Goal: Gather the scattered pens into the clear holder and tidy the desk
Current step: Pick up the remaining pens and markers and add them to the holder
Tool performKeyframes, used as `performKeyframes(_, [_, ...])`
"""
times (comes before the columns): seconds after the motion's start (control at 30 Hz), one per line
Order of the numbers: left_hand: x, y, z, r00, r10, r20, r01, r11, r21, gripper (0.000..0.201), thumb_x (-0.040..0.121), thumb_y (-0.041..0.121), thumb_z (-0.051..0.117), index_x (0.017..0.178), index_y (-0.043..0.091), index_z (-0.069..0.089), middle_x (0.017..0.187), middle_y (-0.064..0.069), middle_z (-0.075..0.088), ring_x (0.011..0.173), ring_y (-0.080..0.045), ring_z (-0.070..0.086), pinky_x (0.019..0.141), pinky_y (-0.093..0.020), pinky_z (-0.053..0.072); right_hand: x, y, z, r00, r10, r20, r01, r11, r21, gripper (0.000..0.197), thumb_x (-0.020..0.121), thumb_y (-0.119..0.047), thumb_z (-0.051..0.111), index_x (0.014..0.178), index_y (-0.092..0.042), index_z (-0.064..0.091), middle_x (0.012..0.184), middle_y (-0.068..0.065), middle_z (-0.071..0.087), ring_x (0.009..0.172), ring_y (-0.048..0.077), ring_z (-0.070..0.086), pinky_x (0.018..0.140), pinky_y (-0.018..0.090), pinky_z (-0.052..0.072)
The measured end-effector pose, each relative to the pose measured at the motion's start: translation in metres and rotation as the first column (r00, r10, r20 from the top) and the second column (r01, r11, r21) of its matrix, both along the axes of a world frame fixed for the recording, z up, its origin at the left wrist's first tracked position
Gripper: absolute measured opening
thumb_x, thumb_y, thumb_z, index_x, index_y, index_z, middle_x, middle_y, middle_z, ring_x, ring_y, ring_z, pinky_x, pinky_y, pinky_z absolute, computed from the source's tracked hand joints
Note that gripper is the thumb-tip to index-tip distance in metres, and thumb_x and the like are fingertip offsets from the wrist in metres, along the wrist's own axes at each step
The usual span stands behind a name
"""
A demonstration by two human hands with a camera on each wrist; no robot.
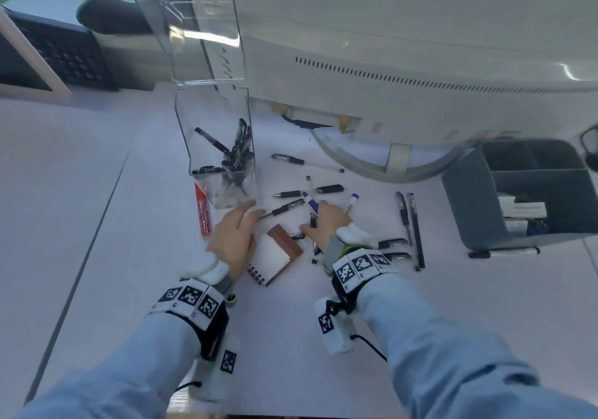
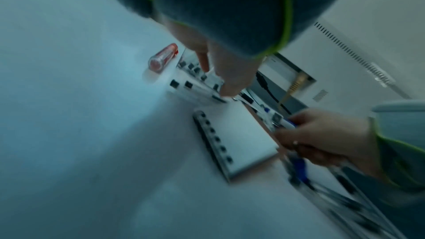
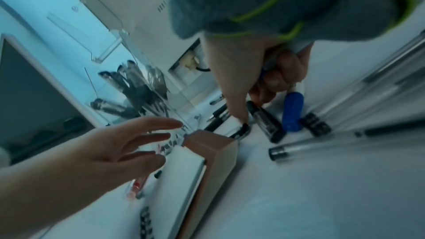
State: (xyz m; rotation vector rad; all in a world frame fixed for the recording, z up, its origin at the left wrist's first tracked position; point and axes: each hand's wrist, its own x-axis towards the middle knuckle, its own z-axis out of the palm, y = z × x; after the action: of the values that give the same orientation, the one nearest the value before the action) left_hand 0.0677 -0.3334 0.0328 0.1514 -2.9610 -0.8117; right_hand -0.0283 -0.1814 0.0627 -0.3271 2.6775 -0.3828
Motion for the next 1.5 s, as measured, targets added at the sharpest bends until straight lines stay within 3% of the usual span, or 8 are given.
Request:
performKeyframes(0.17, [-0.004, -0.02, 0.003, 0.979, -0.039, 0.2, 0.032, 0.999, 0.038, 0.061, 0.071, 0.029, 0.045, 0.127, 0.005, 0.047, 0.135, -0.019, 0.048, 0.124, -0.037, 0.043, 0.102, -0.045, 0.037, 0.008, 0.004, 0.001, 0.976, -0.208, 0.061, 0.217, 0.952, -0.215, 0.016, 0.085, -0.023, 0.047, 0.075, -0.011, 0.043, 0.06, 0.001, 0.044, 0.067, 0.025, 0.048, 0.051, 0.026, 0.033])
performKeyframes(0.53, [0.0, -0.013, -0.004, 0.928, -0.053, 0.368, 0.121, 0.979, -0.165, 0.031, 0.085, 0.015, 0.044, 0.11, -0.003, 0.048, 0.116, -0.023, 0.05, 0.102, -0.036, 0.051, 0.075, -0.038, 0.037, -0.023, 0.033, 0.006, 1.0, -0.019, -0.015, 0.015, 0.962, -0.273, 0.019, 0.088, -0.015, 0.045, 0.095, -0.008, 0.061, 0.096, 0.018, 0.067, 0.088, 0.034, 0.06, 0.076, 0.036, 0.046])
performKeyframes(0.7, [0.0, -0.012, 0.004, 0.91, -0.117, 0.397, 0.08, 0.991, 0.109, 0.014, 0.091, 0.01, 0.036, 0.099, 0.007, 0.047, 0.098, -0.016, 0.057, 0.081, -0.029, 0.058, 0.071, -0.036, 0.044, 0.007, 0.035, -0.002, 0.992, -0.124, 0.023, 0.122, 0.901, -0.415, 0.019, 0.089, -0.015, 0.049, 0.088, -0.012, 0.068, 0.08, 0.007, 0.058, 0.074, 0.023, 0.053, 0.069, 0.037, 0.044])
performKeyframes(0.9, [0.012, 0.014, 0.028, 0.773, -0.422, 0.474, -0.372, 0.303, 0.877, 0.017, 0.08, 0.002, 0.045, 0.091, 0.008, 0.056, 0.052, 0.003, 0.061, 0.04, -0.003, 0.044, 0.035, -0.011, 0.029, 0.056, 0.053, 0.014, 0.686, 0.529, -0.5, -0.619, 0.786, -0.018, 0.068, 0.064, -0.018, 0.075, 0.125, -0.028, 0.046, 0.109, 0.004, 0.043, 0.06, 0.007, 0.035, 0.04, 0.017, 0.028])
performKeyframes(1.13, [0.011, 0.029, 0.037, 0.548, -0.685, 0.48, -0.493, 0.198, 0.847, 0.037, 0.082, 0.036, 0.05, 0.108, 0.013, 0.063, 0.099, -0.004, 0.074, 0.089, -0.019, 0.07, 0.07, -0.027, 0.059, 0.05, 0.048, 0.002, 0.392, 0.604, -0.694, -0.681, 0.697, 0.222, 0.013, 0.073, -0.002, 0.046, 0.078, -0.011, 0.054, 0.086, 0.008, 0.064, 0.073, 0.023, 0.051, 0.046, 0.026, 0.04])
performKeyframes(1.23, [0.015, 0.045, 0.041, 0.571, -0.72, 0.395, -0.541, 0.032, 0.841, 0.036, 0.071, 0.041, 0.069, 0.093, 0.012, 0.069, 0.086, -0.004, 0.073, 0.067, -0.015, 0.069, 0.055, -0.023, 0.057, 0.052, 0.044, -0.005, 0.321, 0.491, -0.81, -0.653, 0.734, 0.186, 0.017, 0.081, 0.0, 0.037, 0.078, -0.014, 0.046, 0.07, 0.003, 0.062, 0.077, 0.022, 0.037, 0.071, 0.032, 0.034])
performKeyframes(1.33, [0.018, 0.061, 0.037, 0.627, -0.658, 0.417, -0.529, 0.033, 0.848, 0.014, 0.077, 0.018, 0.063, 0.086, 0.009, 0.058, 0.06, 0.005, 0.055, 0.041, -0.002, 0.04, 0.034, -0.009, 0.034, 0.049, 0.059, -0.004, 0.394, 0.46, -0.795, -0.582, 0.795, 0.172, 0.018, 0.081, -0.002, 0.043, 0.084, -0.015, 0.056, 0.088, 0.003, 0.068, 0.096, 0.025, 0.041, 0.094, 0.045, 0.031])
performKeyframes(1.5, [0.01, 0.076, 0.04, 0.758, -0.615, 0.218, -0.351, -0.103, 0.931, 0.029, 0.072, 0.029, 0.072, 0.092, 0.014, 0.058, 0.067, 0.006, 0.056, 0.048, -0.004, 0.044, 0.042, -0.011, 0.039, 0.054, 0.114, 0.028, 0.943, -0.17, -0.287, 0.076, 0.947, -0.314, 0.057, 0.075, -0.02, 0.069, 0.126, -0.011, 0.046, 0.128, 0.012, 0.05, 0.107, 0.025, 0.045, 0.092, 0.042, 0.045])
